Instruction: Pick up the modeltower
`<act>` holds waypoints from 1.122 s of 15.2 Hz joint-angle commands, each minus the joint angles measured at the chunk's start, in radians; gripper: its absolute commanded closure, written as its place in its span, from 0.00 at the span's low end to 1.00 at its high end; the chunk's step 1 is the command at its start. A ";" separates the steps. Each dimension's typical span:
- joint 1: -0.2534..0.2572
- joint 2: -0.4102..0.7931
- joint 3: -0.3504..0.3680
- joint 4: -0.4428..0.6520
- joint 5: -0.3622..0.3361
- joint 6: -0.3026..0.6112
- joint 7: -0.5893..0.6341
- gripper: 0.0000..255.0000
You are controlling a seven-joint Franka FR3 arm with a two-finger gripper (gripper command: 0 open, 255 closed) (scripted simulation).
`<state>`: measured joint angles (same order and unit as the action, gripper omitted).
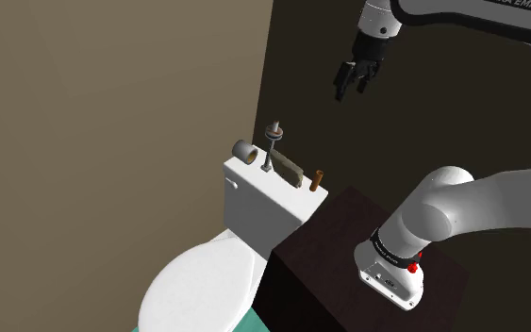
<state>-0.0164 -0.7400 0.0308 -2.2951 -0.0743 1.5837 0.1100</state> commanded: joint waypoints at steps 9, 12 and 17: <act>-0.019 0.278 -0.045 0.049 -0.008 0.179 -0.028 0.00; -0.025 0.390 -0.059 0.088 -0.007 0.234 -0.039 0.00; -0.034 0.583 -0.080 0.178 0.003 0.306 -0.061 0.00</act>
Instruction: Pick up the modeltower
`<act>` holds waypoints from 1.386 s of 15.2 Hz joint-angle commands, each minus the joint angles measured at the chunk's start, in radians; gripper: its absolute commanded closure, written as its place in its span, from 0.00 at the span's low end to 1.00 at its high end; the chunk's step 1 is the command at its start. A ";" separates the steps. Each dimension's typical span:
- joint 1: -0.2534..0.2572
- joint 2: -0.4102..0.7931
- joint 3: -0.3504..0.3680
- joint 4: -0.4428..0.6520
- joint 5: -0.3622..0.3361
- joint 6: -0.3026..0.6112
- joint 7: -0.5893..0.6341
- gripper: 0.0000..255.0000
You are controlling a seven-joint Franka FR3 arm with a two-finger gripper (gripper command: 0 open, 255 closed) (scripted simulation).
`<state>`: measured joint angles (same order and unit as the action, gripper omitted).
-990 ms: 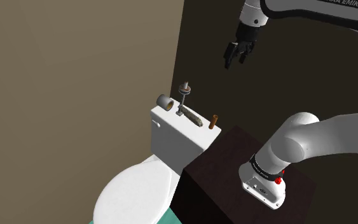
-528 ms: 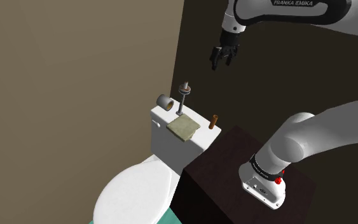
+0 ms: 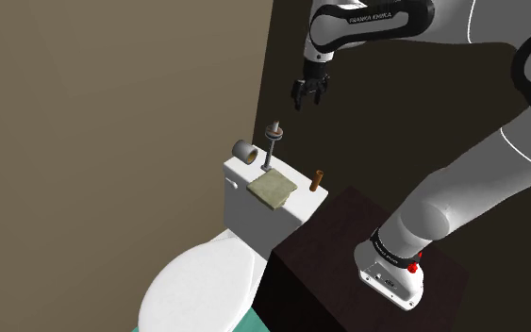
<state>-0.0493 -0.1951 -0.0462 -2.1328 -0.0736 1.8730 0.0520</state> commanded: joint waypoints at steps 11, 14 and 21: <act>-0.031 0.481 -0.028 0.323 0.049 0.079 -0.057 0.00; -0.043 0.607 -0.029 0.437 0.062 0.070 -0.069 0.00; -0.075 0.928 -0.024 0.781 0.089 -0.002 -0.090 0.00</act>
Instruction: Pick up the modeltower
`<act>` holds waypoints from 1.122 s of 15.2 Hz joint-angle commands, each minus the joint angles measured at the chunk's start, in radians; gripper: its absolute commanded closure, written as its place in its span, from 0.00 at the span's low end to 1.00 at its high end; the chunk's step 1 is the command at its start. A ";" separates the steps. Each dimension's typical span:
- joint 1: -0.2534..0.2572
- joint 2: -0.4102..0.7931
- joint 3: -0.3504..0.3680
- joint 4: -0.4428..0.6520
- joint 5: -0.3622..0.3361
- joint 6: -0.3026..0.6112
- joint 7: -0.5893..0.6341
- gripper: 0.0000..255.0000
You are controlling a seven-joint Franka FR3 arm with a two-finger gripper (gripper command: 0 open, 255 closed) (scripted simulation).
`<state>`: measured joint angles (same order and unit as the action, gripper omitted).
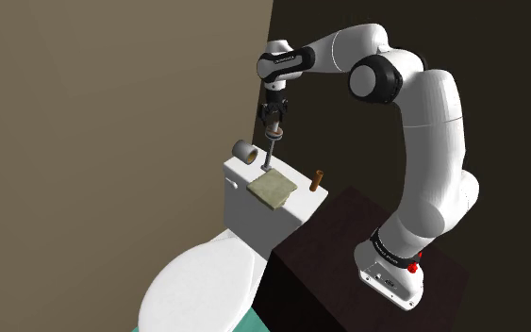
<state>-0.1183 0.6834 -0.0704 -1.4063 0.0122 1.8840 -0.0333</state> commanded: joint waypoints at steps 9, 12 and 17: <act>-0.011 0.140 0.004 0.087 0.008 0.041 -0.005 0.00; -0.011 0.142 0.004 0.092 0.008 0.039 -0.005 1.00; -0.012 0.145 0.003 0.095 0.008 0.038 -0.006 1.00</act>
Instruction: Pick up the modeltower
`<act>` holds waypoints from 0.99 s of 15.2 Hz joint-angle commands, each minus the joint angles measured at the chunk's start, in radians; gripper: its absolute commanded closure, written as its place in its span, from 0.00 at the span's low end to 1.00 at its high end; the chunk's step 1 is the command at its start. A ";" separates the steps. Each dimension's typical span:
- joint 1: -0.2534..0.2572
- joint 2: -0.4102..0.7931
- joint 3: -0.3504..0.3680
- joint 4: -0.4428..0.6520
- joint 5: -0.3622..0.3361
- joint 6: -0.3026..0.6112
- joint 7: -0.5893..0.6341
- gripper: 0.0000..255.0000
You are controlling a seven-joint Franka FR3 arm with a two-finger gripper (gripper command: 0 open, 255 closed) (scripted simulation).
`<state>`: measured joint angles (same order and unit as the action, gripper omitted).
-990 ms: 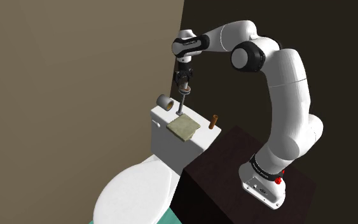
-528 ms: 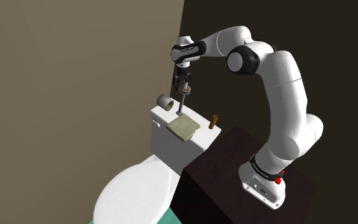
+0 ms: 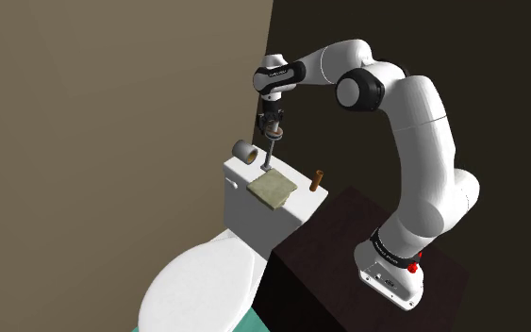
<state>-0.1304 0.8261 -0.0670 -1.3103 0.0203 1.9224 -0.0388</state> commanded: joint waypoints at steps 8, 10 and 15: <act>0.002 -0.039 -0.001 -0.001 -0.002 -0.041 0.000 1.00; 0.002 -0.051 -0.002 0.004 -0.002 -0.059 0.000 1.00; 0.002 -0.081 -0.003 0.023 -0.004 -0.107 0.000 1.00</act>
<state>-0.1275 0.7520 -0.0692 -1.2933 0.0172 1.8277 -0.0381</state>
